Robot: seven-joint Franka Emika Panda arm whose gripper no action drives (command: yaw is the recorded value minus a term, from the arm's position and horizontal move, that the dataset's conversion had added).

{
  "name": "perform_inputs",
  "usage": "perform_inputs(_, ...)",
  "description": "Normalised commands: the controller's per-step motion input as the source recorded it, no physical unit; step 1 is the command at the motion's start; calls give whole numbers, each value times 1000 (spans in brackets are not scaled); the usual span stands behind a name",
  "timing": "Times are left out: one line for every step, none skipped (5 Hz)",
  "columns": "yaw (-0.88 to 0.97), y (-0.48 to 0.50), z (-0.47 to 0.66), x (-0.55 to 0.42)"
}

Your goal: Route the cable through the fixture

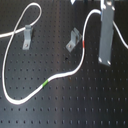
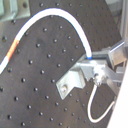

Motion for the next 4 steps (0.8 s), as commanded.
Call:
perform_inputs(614,-76,-1,63)
perform_inputs(637,-47,-1,76)
perform_inputs(509,-124,-2,-5)
perform_inputs(74,-327,-5,-65)
